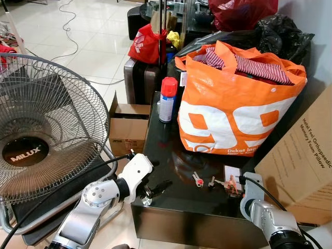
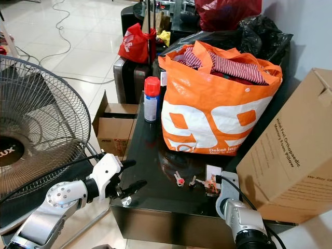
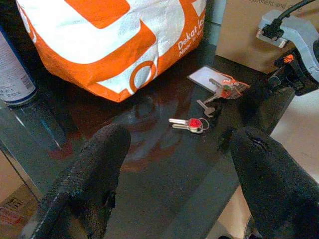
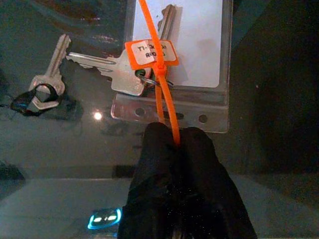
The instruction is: Hang keys on a hook
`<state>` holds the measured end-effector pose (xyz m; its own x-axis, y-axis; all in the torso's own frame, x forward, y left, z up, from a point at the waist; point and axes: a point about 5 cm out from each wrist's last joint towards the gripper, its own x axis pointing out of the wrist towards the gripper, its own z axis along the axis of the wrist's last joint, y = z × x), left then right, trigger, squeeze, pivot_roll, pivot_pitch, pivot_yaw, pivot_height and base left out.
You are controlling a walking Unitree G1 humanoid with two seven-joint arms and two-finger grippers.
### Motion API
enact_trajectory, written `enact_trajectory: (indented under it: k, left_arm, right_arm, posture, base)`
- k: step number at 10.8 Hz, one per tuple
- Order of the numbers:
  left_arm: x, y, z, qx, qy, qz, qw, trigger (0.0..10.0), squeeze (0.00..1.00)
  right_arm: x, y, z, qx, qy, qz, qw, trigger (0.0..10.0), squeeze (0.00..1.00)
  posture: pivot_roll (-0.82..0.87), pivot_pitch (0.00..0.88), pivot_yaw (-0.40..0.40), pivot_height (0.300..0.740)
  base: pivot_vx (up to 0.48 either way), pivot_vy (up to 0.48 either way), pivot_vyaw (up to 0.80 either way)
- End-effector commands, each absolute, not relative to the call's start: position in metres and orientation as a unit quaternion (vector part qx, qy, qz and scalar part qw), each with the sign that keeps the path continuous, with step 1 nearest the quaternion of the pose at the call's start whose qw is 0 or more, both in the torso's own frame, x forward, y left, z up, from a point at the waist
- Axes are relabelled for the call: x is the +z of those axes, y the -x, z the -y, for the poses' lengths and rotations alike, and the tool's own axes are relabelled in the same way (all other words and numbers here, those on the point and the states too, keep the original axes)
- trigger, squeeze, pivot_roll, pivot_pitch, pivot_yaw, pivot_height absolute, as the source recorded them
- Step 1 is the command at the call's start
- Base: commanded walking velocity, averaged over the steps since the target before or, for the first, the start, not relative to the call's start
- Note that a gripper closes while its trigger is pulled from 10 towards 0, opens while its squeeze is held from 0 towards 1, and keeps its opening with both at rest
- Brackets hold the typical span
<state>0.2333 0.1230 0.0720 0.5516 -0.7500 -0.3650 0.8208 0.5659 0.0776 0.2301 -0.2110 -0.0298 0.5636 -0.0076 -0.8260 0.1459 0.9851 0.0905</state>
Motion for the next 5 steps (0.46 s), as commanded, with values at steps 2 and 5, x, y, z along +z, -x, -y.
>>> enact_trajectory:
  k: [2,5]
  left_arm:
    - [0.074,-0.233,-0.121,-0.457,-0.125,-0.143,0.869,10.0,0.0]
    - [0.076,-0.232,-0.123,-0.452,-0.129,-0.139,0.872,10.0,0.0]
  right_arm:
    - [-0.026,-0.232,0.215,-0.042,-0.073,-0.456,0.886,0.0,0.0]
    - [-0.002,-0.237,0.219,-0.011,-0.098,-0.397,0.913,0.0,0.0]
  posture:
    - [-0.05,0.0,-0.049,0.74]
    - [-0.05,0.0,-0.045,0.74]
  base:
    - [0.0,0.0,0.0]
    - [0.0,0.0,0.0]
